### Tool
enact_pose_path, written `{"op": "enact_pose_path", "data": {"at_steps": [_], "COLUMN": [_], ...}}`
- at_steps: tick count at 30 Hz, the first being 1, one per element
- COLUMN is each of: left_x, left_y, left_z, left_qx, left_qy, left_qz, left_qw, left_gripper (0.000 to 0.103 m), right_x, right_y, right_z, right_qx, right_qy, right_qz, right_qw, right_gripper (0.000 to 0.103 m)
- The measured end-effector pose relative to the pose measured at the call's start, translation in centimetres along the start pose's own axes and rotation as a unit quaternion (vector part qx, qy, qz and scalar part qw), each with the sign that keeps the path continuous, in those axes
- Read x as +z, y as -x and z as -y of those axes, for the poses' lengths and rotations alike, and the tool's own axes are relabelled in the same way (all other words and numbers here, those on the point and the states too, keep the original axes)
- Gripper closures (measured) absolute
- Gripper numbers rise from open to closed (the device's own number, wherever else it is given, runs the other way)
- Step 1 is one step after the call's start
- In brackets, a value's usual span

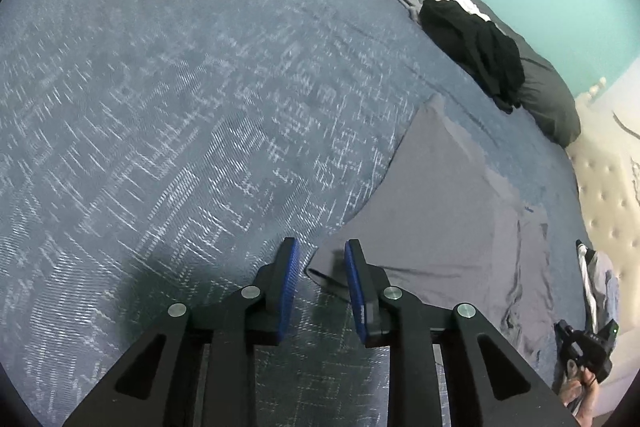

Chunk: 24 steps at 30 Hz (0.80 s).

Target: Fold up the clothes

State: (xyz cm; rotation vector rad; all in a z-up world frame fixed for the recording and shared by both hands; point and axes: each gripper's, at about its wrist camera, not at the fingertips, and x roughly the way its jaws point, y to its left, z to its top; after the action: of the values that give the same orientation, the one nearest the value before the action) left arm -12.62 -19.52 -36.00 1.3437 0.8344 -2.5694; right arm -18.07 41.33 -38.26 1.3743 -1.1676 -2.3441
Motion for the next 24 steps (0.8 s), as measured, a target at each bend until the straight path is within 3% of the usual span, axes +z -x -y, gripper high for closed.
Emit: {"op": "enact_pose_path", "data": {"at_steps": [3,4,6,12,17,24], "left_x": [-0.3,-0.2,-0.1,0.2,0.6,1.0], "left_y": [-0.3,-0.4,-0.5,0.0,2.1,3.9], "left_z": [0.1,0.3,0.5,1.4,4.7,9.1], "left_qx": [0.002,0.005,0.002,0.003,-0.015,-0.027], "left_qy": [0.0,-0.007,-0.011,-0.017,-0.054,-0.096], "left_qz": [-0.002,-0.002,-0.005,0.003,0.023,0.019], "left_qw": [1.0,1.0,0.9999,0.9998,0.9982,0.9949], "left_gripper": [0.081,0.092,0.1,0.101,0.101,0.101], "right_x": [0.0,0.0,0.0,0.2,0.4,0.9], "right_y": [-0.1,-0.2,-0.2,-0.3,0.0,0.7], "right_z": [0.0,0.1,0.2,0.3,0.5,0.9], "right_qx": [0.001,0.001,0.002,0.008,0.012,0.027], "right_qy": [-0.002,-0.004,-0.008,-0.011,-0.017,-0.027], "right_qz": [-0.002,-0.002,-0.002,-0.003,0.001,0.004], "right_qw": [1.0,1.0,1.0,1.0,1.0,0.999], "right_gripper": [0.1,0.1,0.1,0.099,0.099,0.099]}}
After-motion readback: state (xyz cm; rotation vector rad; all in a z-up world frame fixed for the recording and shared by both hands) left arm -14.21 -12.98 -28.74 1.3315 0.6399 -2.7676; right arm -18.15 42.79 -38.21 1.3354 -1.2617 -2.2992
